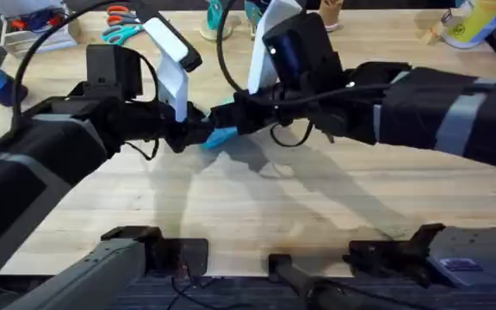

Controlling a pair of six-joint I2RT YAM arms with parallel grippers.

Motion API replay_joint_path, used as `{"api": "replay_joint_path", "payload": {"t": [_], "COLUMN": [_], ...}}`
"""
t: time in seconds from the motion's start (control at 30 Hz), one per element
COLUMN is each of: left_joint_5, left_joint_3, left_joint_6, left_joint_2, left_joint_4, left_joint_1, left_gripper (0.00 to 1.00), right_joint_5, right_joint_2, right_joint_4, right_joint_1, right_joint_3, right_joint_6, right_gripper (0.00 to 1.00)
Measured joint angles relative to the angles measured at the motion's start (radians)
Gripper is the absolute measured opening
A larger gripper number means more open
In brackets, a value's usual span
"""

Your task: Unzip the bag, pick up the pens from the table one at a time and place them inside, then zip the bag closed.

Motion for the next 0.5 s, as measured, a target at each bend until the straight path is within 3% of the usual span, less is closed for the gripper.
{"api": "replay_joint_path", "payload": {"t": [0.5], "left_joint_5": [0.001], "left_joint_3": [0.000], "left_joint_6": [0.000], "left_joint_2": [0.000], "left_joint_4": [-0.002], "left_joint_1": [0.000], "left_gripper": [0.041], "right_joint_5": [0.020], "right_joint_2": [0.000], "right_joint_4": [0.017], "right_joint_1": [0.032], "right_joint_3": [0.000], "right_joint_6": [-0.026], "right_gripper": [0.031]}}
